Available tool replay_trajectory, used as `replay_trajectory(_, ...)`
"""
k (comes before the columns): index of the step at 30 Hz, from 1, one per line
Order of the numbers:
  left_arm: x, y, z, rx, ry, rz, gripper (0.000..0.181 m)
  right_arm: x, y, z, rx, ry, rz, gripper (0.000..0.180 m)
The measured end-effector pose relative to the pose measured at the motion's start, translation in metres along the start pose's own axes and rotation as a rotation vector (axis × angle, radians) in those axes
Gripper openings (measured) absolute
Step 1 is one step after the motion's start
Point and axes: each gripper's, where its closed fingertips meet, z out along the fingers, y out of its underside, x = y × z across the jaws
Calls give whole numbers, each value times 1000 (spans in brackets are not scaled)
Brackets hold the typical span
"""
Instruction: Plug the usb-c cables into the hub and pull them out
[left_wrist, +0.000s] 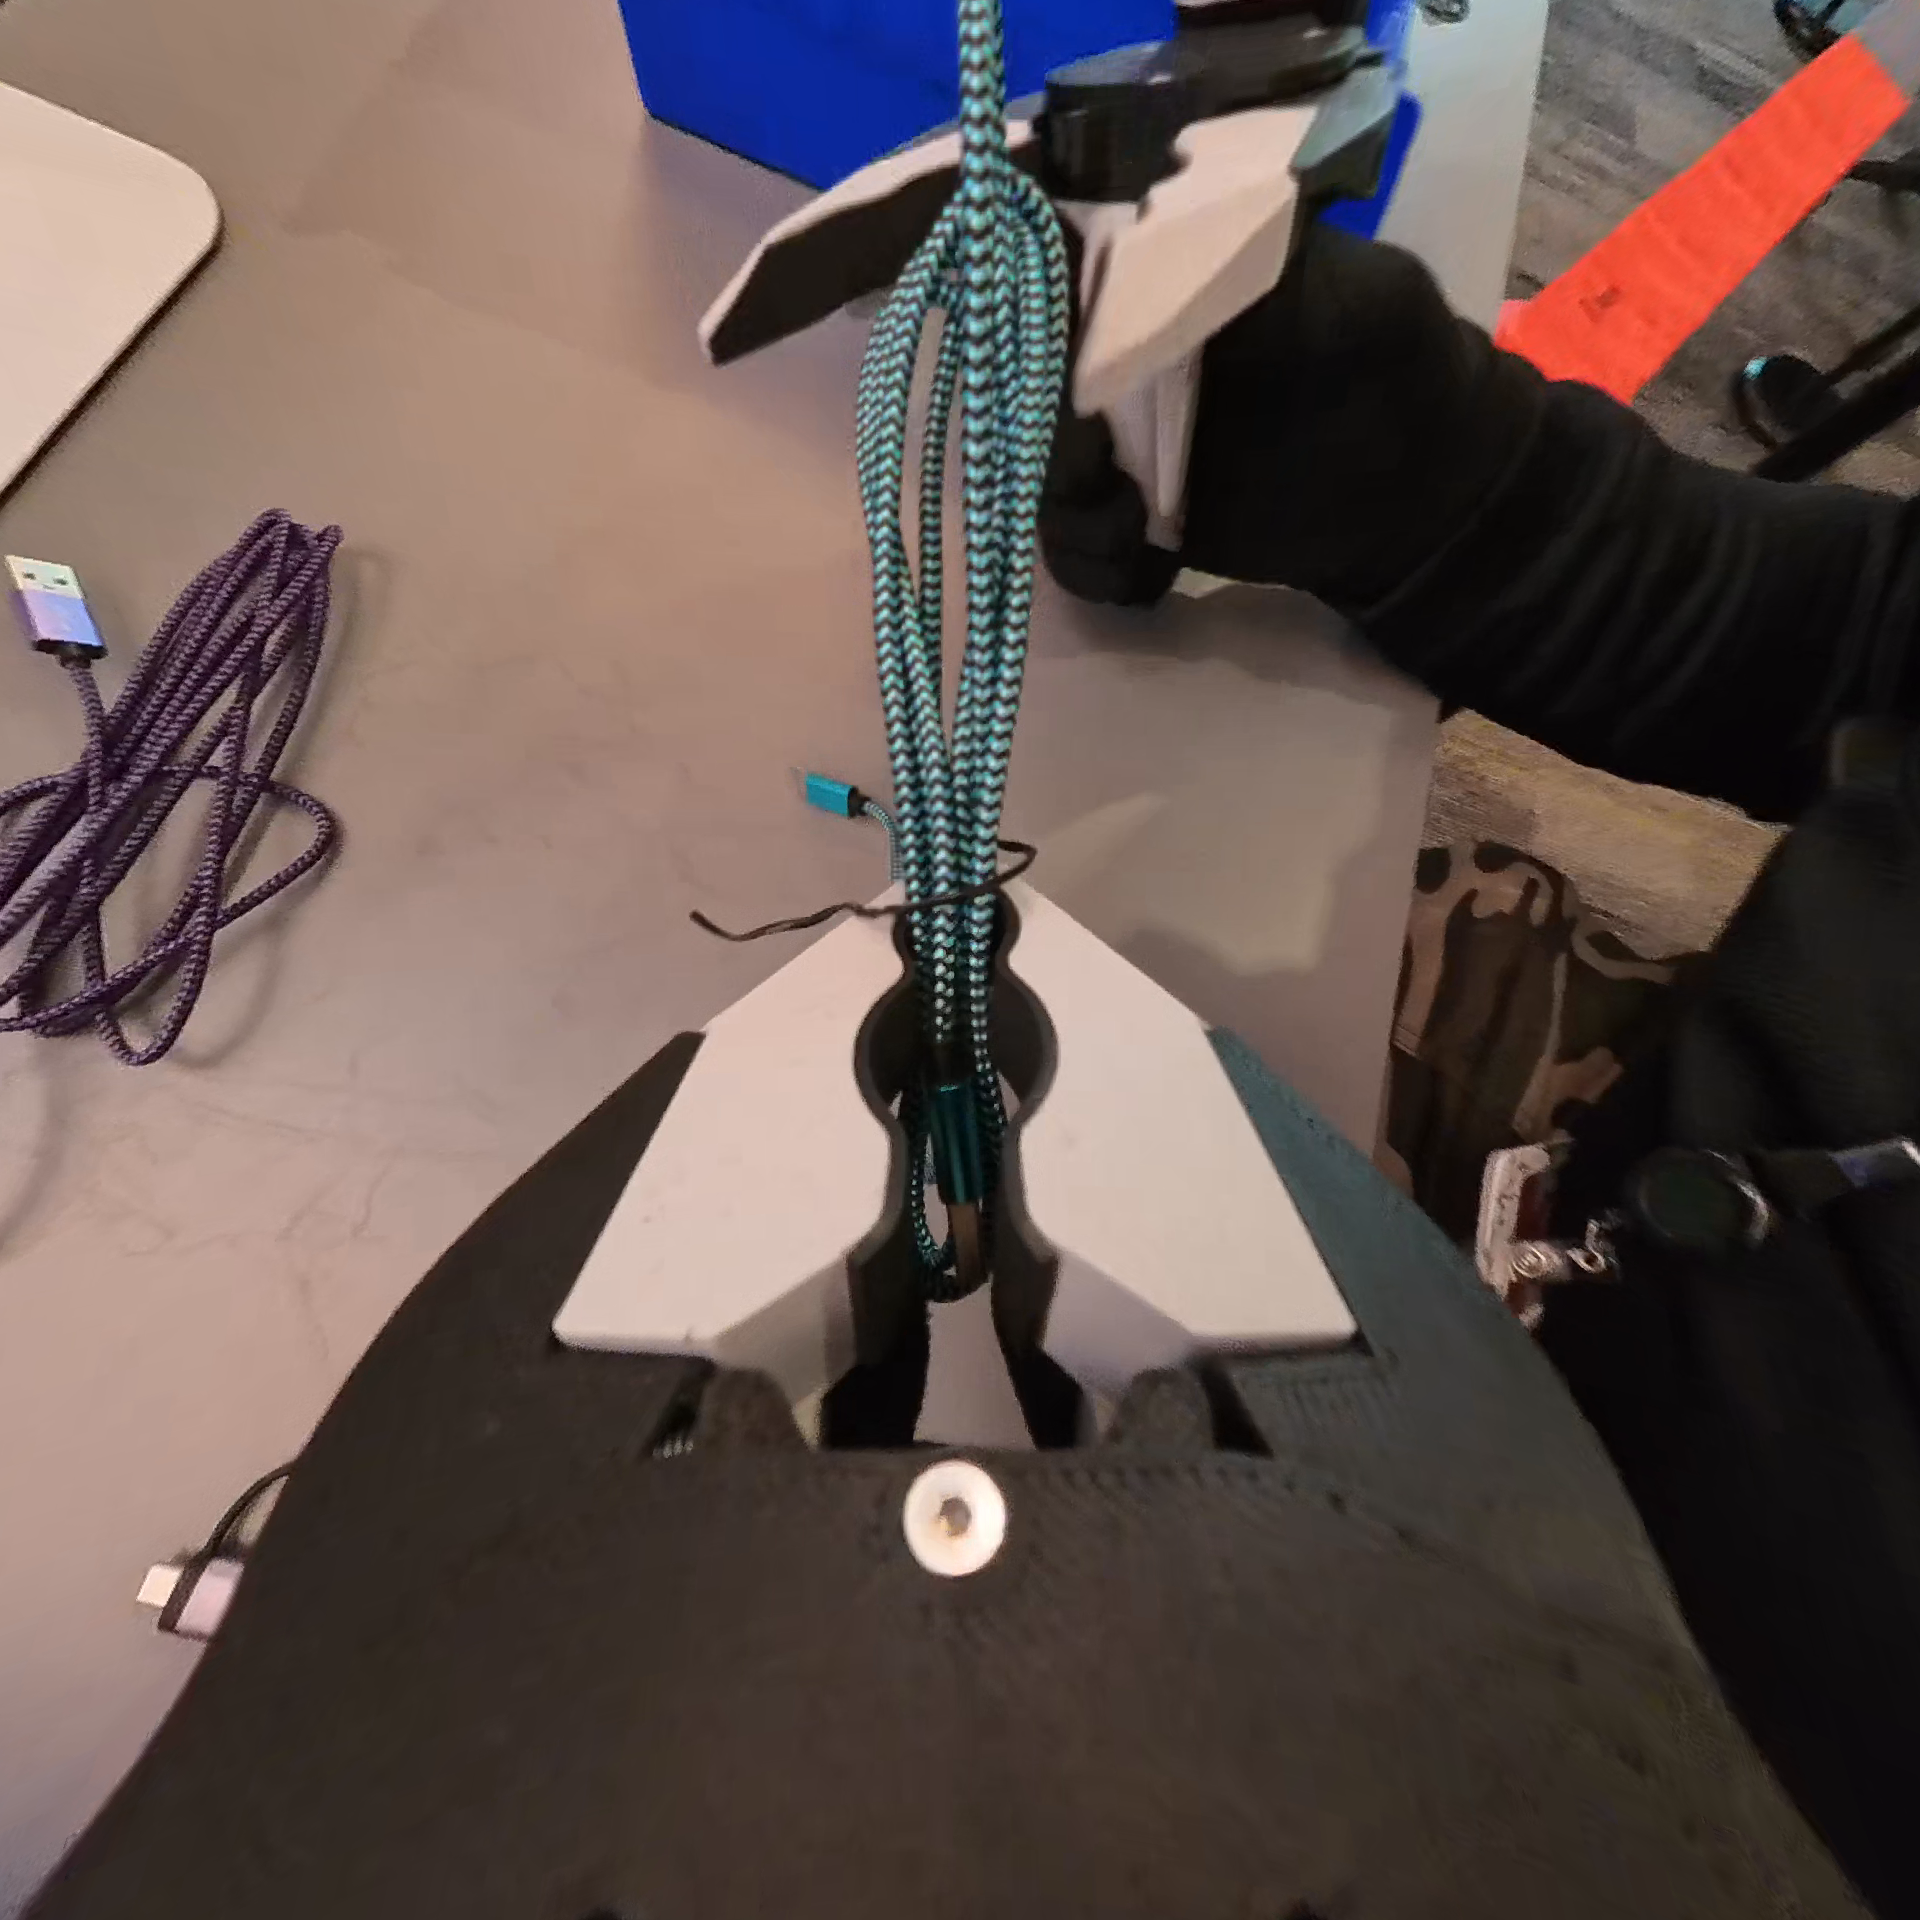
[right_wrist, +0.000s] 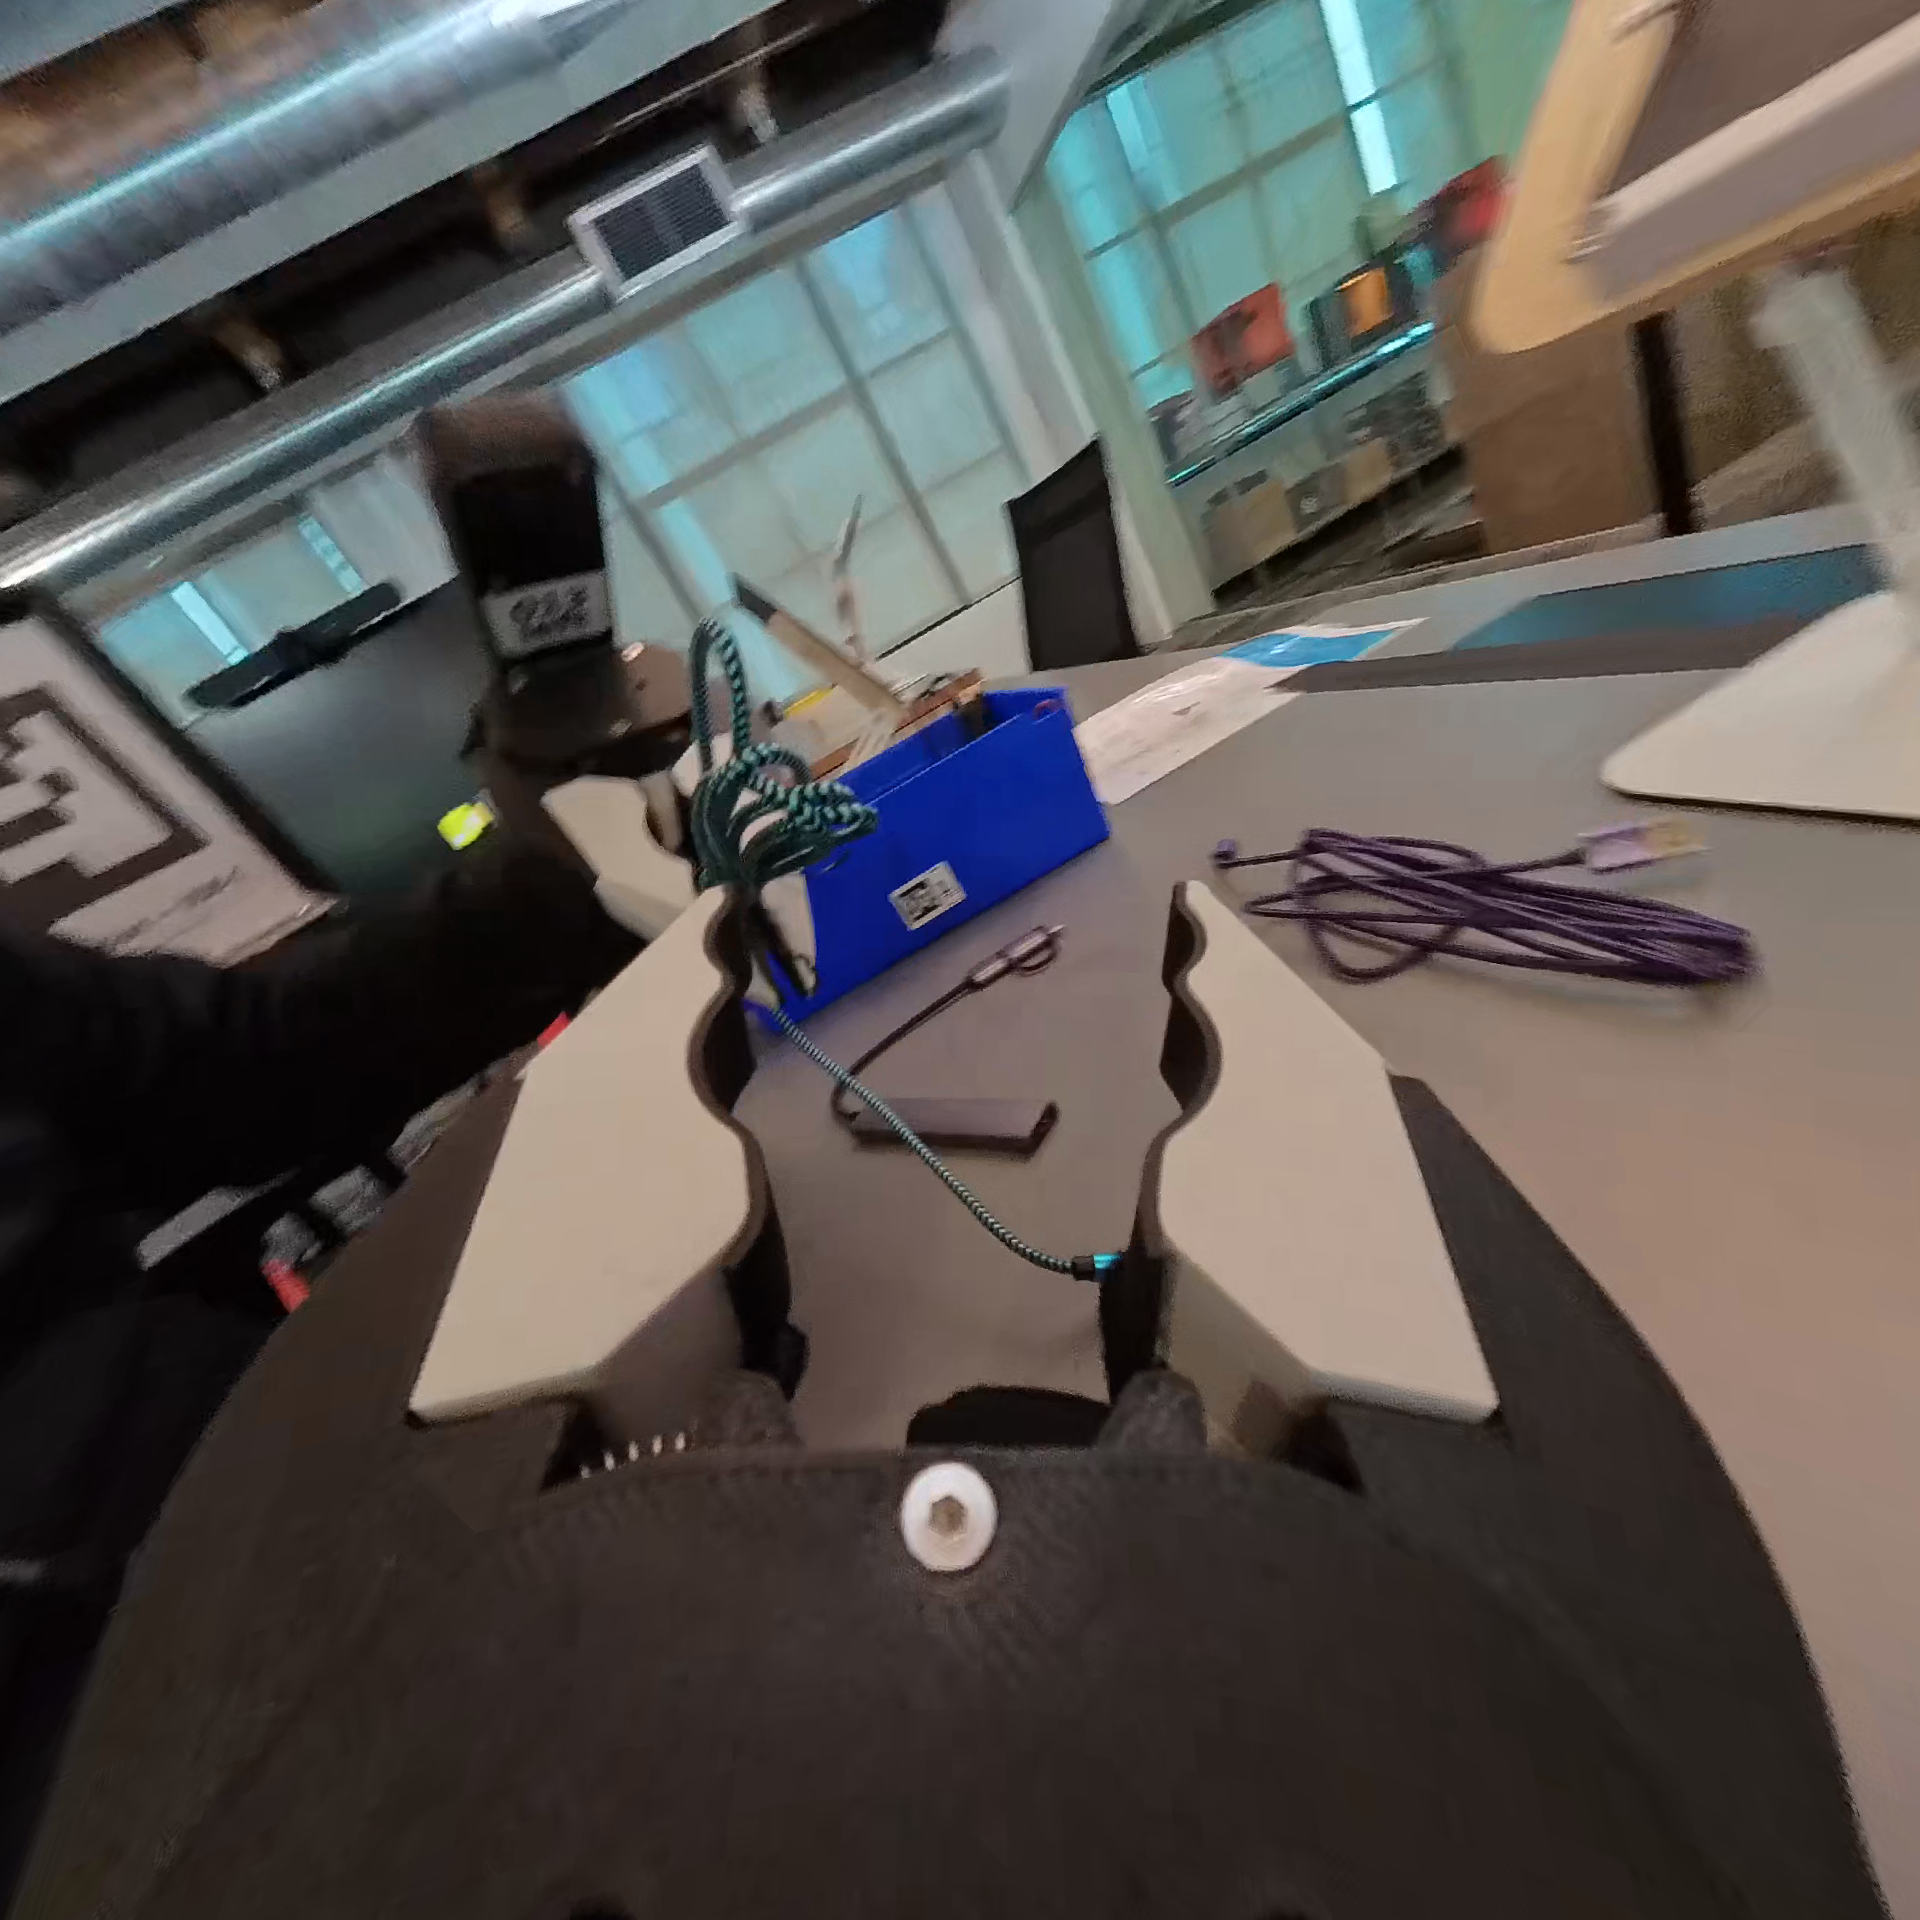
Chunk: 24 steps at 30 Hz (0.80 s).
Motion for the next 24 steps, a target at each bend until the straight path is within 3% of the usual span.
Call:
replay_trajectory(7, 13, 3, -14, -153, 86, 54, 4, -54, 26, 41, -164, -212, -268, 91)
replay_trajectory(16, 46, -14, -35, -186, 306, 128, 4, -84, 15, 58, -141, -387, -536, 76)
replay_trajectory(24, 60, -17, -40, -235, 441, 151, 4, -115, 14, 55, -104, -544, -574, 60)
